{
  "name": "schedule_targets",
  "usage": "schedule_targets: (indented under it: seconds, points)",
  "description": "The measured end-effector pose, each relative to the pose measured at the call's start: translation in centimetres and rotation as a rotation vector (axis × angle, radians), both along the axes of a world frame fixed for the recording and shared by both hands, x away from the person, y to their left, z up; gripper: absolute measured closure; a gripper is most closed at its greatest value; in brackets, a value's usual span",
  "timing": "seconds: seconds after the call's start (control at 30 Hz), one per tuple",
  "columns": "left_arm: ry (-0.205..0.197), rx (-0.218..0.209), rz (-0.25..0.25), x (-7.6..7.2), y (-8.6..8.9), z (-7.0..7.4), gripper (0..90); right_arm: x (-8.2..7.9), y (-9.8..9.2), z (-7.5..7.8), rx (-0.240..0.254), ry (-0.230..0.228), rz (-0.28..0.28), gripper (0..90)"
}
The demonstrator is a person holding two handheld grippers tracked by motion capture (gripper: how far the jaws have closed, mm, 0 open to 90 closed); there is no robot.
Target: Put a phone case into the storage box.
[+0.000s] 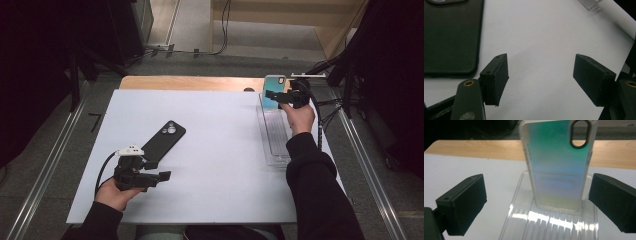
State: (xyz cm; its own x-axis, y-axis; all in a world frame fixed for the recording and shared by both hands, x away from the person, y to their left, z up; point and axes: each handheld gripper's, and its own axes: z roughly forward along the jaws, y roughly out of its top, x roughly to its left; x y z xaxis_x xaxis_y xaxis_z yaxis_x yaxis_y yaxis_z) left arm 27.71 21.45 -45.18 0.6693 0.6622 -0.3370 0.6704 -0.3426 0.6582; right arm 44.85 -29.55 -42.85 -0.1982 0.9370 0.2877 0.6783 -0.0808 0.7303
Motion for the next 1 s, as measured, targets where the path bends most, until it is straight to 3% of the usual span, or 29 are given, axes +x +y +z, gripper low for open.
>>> schedule_targets:
  seconds: [0.3, 0.37, 0.53, 0.6, 0.9, 1.0]
  points:
    - [0.007, -0.007, 0.012, 1.0, 0.5, 0.0, 28.8, -2.7, 1.1, 1.2, 0.008, 0.023, 0.101, 1.3]
    - [0.007, -0.008, 0.008, 1.1, 0.6, 0.0, 28.8, -3.3, 1.4, 1.3, 0.017, 0.016, 0.123, 6.6]
    - [0.007, -0.011, 0.002, 1.3, 0.7, 0.0, 28.8, -4.8, 2.3, 1.4, 0.031, 0.000, 0.190, 6.8]
    - [0.012, -0.011, 0.000, 1.4, 0.7, 0.0, 28.8, -5.5, 2.6, 1.5, 0.027, -0.017, 0.206, 14.8]
    - [0.021, -0.002, -0.026, 1.9, 0.3, 0.0, 28.7, -7.1, 3.3, 1.7, 0.066, -0.021, 0.277, 14.9]
    - [0.017, 0.003, -0.039, 2.0, 0.0, 0.1, 28.7, -8.2, 3.6, 1.5, 0.061, -0.017, 0.332, 14.9]
